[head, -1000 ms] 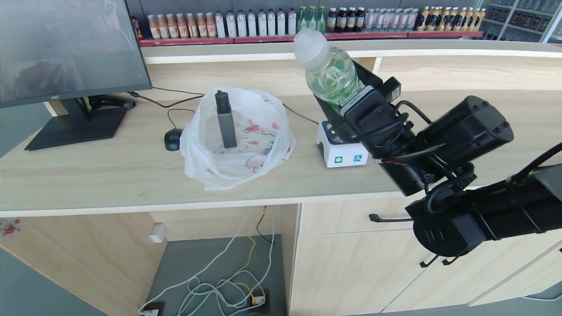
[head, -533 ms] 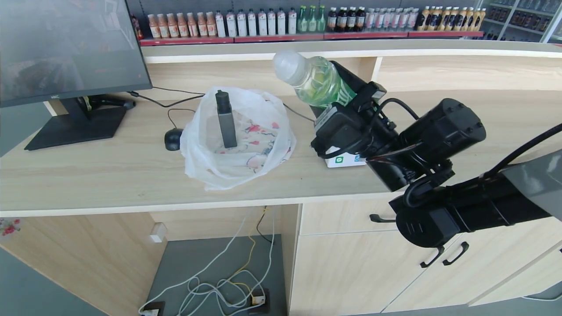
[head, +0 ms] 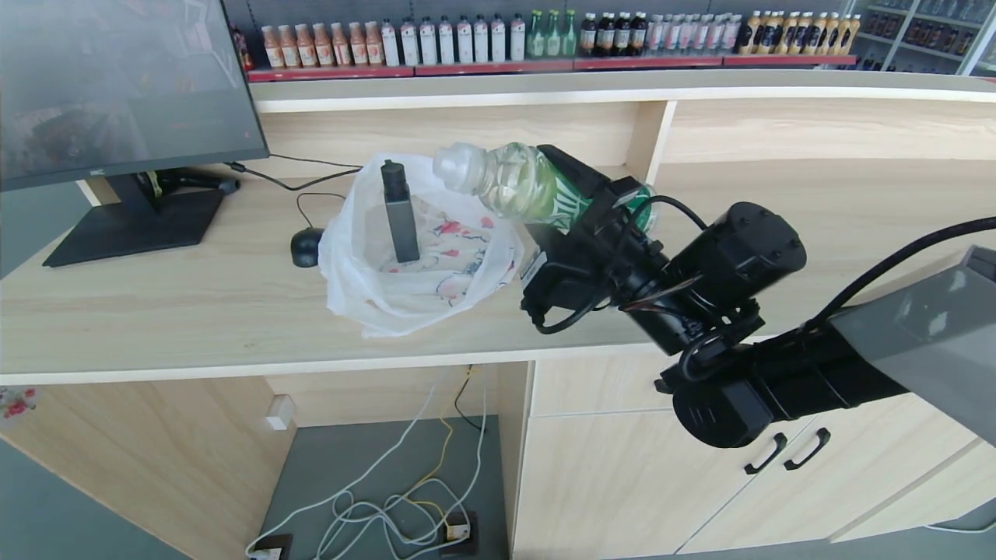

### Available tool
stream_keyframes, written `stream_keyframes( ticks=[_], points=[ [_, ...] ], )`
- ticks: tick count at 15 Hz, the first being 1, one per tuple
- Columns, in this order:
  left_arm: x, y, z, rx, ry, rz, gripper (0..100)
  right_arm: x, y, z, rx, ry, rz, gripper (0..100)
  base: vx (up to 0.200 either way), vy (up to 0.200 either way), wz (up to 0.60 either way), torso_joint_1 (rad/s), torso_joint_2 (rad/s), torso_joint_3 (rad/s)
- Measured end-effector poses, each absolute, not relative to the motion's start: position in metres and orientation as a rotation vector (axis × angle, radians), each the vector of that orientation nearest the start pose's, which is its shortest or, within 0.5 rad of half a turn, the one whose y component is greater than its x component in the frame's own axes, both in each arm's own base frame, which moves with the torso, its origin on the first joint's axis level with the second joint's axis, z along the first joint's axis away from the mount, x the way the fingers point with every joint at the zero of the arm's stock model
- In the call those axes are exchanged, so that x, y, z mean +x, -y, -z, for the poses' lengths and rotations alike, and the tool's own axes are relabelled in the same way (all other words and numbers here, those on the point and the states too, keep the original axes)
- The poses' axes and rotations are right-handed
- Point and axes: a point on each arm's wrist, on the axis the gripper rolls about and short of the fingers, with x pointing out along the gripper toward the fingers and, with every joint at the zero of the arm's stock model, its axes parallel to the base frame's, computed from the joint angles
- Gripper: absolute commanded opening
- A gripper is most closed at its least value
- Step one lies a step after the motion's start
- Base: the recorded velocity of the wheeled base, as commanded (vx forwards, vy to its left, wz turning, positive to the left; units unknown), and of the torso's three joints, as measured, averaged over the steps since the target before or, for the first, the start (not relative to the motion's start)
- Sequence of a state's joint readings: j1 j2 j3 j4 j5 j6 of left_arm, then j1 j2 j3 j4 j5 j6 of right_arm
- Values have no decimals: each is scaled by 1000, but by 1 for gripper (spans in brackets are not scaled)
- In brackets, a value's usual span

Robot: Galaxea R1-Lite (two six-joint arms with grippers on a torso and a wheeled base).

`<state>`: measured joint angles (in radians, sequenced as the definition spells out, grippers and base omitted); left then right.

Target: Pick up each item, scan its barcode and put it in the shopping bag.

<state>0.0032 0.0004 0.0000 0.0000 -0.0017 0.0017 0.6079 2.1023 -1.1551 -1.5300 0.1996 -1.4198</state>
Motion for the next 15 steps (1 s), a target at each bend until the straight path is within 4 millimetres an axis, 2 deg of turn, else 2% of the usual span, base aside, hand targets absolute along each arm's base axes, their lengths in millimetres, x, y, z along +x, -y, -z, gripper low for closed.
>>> stream_keyframes(
  ticks=[2, 6, 10, 15],
  points=[
    [-23, 0, -75, 1, 0, -1, 100, 327, -232, -209, -1193, 1005, -239, 0, 0, 0, 0, 0, 0, 0],
    [-23, 0, -75, 1, 0, -1, 100, 333, -225, -206, -1208, 990, -233, 0, 0, 0, 0, 0, 0, 0],
    [-23, 0, -75, 2, 0, -1, 100, 348, -220, -213, -1200, 1018, -198, 0, 0, 0, 0, 0, 0, 0],
    [-23, 0, -75, 1, 0, -1, 100, 366, -222, -209, -1189, 1022, -181, 0, 0, 0, 0, 0, 0, 0]
  ],
)
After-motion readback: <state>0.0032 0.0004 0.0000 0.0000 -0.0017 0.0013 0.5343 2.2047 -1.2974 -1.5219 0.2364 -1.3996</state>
